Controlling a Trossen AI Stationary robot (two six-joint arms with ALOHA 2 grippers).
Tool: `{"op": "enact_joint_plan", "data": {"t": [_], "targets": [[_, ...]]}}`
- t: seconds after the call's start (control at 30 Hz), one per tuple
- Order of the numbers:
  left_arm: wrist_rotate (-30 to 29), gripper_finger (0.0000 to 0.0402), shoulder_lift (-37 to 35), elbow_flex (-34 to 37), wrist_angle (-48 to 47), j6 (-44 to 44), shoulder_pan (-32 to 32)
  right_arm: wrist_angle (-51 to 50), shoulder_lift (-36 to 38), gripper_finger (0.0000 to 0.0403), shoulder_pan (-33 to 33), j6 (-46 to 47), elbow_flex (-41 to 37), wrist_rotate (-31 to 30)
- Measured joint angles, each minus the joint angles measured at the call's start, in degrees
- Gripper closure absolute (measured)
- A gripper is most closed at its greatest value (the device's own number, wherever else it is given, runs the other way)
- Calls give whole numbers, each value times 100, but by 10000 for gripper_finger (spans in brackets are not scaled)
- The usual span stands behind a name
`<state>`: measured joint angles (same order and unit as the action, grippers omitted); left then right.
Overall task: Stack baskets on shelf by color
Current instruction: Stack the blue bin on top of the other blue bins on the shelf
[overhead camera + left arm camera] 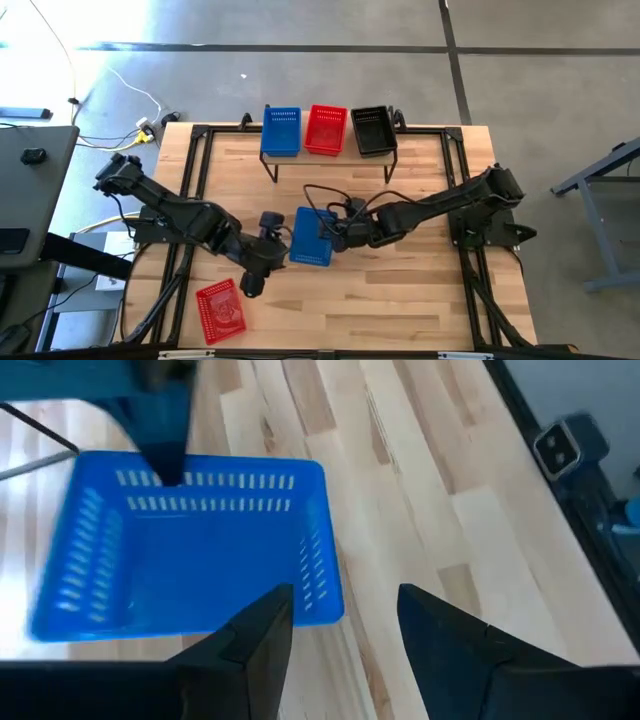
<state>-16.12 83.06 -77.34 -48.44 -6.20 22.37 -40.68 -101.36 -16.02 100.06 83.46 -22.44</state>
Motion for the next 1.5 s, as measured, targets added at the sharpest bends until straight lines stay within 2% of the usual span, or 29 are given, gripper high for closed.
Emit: {"op": "enact_joint_plan", "data": {"t": [0.13, 0.47, 0.93, 1.1, 1.27, 1.5], "targets": [[-56, 232, 192, 0, -3, 92, 111, 143, -5, 403, 28, -70, 18, -68], [-637, 232, 462, 2, -19, 195, 339, 321, -3, 403, 28, -127, 18, -131], [-636, 232, 457, 4, -18, 404, 326, 731, -1, 403, 25, -324, 18, -267], [-272, 232, 457, 4, -125, 401, 327, 932, 6, 403, 27, -472, 18, -309], [-595, 232, 457, 4, -433, 396, 320, 1312, 8, 403, 27, -633, 16, -403], [-712, 232, 457, 4, -787, 443, 271, 1807, 8, 403, -9, -902, 16, -389]]}}
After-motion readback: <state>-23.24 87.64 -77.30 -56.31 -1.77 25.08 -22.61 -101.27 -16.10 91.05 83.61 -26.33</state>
